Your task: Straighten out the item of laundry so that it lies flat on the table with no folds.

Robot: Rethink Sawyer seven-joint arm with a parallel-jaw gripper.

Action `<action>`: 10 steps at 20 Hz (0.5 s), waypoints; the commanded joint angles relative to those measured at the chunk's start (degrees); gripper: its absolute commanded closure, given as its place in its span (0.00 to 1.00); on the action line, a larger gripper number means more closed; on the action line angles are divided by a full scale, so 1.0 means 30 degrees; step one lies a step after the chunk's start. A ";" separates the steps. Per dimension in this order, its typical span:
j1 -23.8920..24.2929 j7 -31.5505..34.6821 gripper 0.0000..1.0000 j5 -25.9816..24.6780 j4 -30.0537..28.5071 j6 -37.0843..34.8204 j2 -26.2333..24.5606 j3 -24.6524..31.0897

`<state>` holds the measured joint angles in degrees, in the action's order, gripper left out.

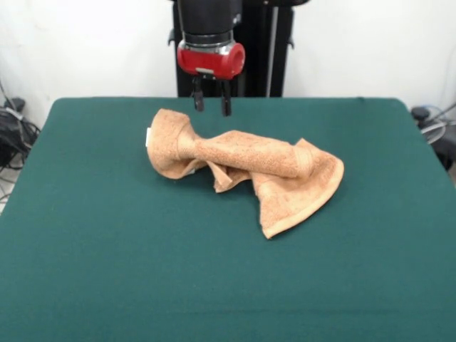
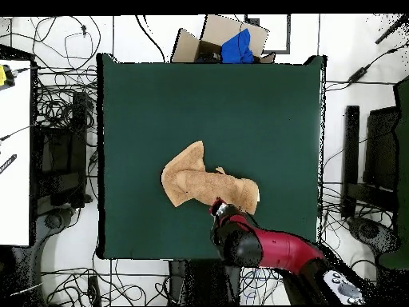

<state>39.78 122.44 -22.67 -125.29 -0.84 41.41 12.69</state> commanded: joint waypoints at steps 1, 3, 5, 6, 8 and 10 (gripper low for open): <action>0.0534 -0.1771 0.00 -0.0919 0.0463 -0.3456 0.0844 0.2521; 0.0947 -0.2185 0.00 -0.0844 0.0253 -0.4410 0.1282 0.3035; 0.1247 -0.2245 0.00 -0.0851 0.0050 -0.4889 0.1587 0.3393; 0.1256 -0.2192 0.00 -0.0935 0.0106 -0.4933 0.1569 0.3407; 0.1274 -0.2087 0.00 -0.1103 0.0219 -0.5020 0.1532 0.3435; 0.1060 -0.1802 0.00 -0.1369 0.0530 -0.4872 0.1308 0.3238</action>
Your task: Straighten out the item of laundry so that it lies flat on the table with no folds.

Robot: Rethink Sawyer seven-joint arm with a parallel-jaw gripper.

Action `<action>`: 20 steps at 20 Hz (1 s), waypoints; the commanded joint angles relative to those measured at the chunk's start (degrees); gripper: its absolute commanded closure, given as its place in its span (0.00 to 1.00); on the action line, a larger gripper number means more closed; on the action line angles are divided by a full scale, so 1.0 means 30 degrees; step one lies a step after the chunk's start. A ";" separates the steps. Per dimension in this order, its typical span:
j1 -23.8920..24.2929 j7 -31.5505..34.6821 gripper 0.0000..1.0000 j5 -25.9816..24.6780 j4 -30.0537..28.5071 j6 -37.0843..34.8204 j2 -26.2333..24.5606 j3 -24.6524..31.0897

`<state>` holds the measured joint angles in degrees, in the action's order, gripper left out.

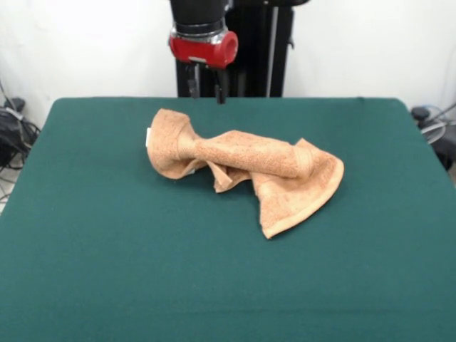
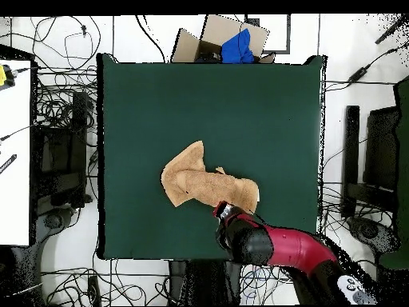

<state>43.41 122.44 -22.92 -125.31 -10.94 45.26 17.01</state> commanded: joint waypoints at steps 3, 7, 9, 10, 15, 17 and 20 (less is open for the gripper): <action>0.0377 -0.2196 0.00 -0.1271 0.1223 -0.2264 0.0271 0.2043; -0.0375 -0.1669 0.00 -0.1921 0.1924 -0.1968 -0.0149 0.1044; -0.0927 -0.1296 0.00 -0.2542 0.2445 -0.1625 -0.0344 0.0289; -0.1092 -0.1153 0.00 -0.2772 0.2636 -0.1535 -0.0416 0.0052; -0.1459 -0.1023 0.00 -0.3620 0.3466 -0.1967 -0.0435 -0.0542; -0.1435 -0.1096 0.00 -0.3823 0.3604 -0.2186 -0.0391 -0.0567; -0.1315 -0.1564 0.00 -0.4222 0.3924 -0.2747 -0.0282 -0.0436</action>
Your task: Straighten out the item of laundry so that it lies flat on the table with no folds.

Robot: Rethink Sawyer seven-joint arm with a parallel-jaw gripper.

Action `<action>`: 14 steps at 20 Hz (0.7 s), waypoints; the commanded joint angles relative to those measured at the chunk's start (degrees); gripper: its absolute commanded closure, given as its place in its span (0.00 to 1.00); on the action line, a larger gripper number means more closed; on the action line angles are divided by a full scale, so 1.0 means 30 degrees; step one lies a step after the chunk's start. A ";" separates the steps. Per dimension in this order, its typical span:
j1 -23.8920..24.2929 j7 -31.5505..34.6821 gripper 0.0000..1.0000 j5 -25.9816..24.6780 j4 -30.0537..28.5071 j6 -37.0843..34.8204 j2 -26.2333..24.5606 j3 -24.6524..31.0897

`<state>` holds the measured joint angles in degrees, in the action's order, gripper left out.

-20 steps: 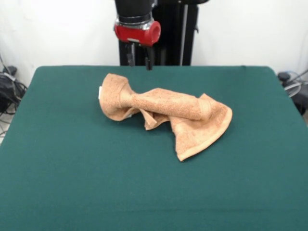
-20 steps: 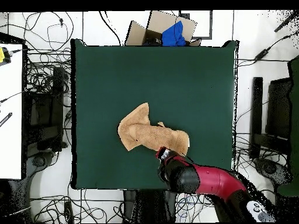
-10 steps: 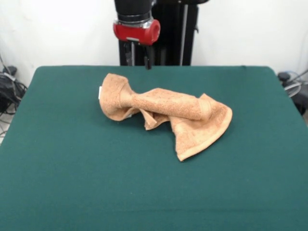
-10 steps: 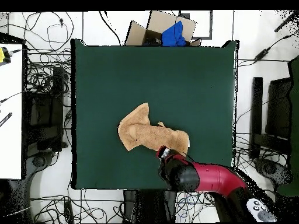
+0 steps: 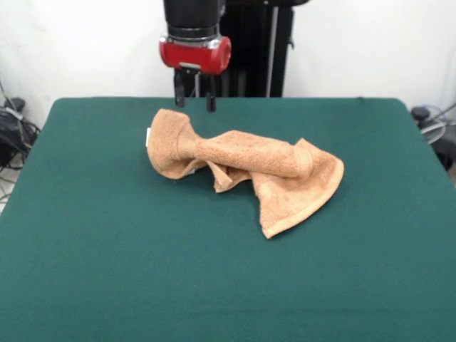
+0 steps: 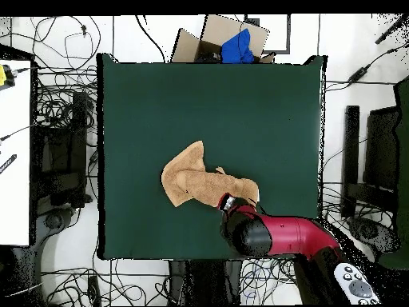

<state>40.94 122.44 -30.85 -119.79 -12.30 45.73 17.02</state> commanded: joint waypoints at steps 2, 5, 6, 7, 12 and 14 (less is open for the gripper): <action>-0.0465 -0.1640 0.00 -0.1725 0.2195 -0.2469 -0.0437 -0.0412; -0.0343 -0.1694 0.00 -0.1912 0.2337 -0.2664 -0.0481 -0.0299; -0.0255 -0.1725 0.00 -0.1980 0.2394 -0.2698 -0.0578 -0.0242; -0.0224 -0.1696 0.00 -0.2041 0.2413 -0.2702 -0.0625 -0.0219; -0.0182 -0.1630 0.00 -0.2283 0.2432 -0.2691 -0.0779 -0.0186; -0.0107 -0.1727 0.00 -0.2322 0.2497 -0.2783 -0.0861 -0.0091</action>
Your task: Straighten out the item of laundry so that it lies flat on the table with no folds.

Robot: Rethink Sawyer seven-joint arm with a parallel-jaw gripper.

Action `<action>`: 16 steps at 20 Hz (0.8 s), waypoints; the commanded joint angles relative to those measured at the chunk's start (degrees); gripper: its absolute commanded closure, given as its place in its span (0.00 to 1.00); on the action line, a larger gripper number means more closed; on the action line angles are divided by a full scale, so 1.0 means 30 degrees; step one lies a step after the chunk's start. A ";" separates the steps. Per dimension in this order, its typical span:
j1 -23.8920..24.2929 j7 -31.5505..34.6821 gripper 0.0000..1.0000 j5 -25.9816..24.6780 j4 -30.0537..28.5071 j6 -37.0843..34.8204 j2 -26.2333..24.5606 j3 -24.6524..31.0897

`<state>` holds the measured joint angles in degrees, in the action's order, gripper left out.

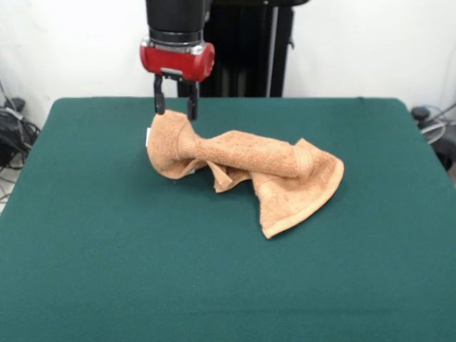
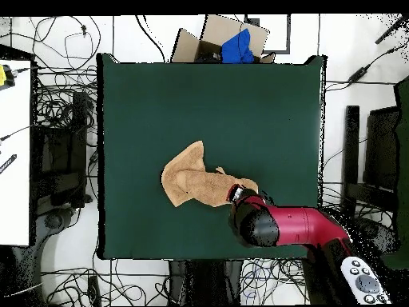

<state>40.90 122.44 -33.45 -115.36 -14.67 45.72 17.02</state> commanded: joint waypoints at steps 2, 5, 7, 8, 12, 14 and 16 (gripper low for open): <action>0.0076 -0.1816 0.00 -0.1372 0.1036 -0.2062 -0.1149 0.0196; 0.0548 -0.1818 0.00 -0.1144 0.0745 -0.1420 -0.1682 0.1098; 0.1793 -0.2143 0.00 -0.0626 -0.0053 -0.0899 -0.2048 0.2656; 0.2693 -0.2442 0.00 -0.0578 -0.0587 -0.0408 -0.2413 0.3799; 0.4945 -0.3173 0.00 -0.0379 -0.1818 -0.0389 -0.3496 0.6630; 0.5637 -0.3296 0.00 -0.0570 -0.2090 -0.0411 -0.3977 0.7591; 0.5961 -0.3165 0.00 -0.0727 -0.2260 -0.0423 -0.4190 0.8122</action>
<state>56.17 122.44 -33.83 -117.35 -14.94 38.96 29.47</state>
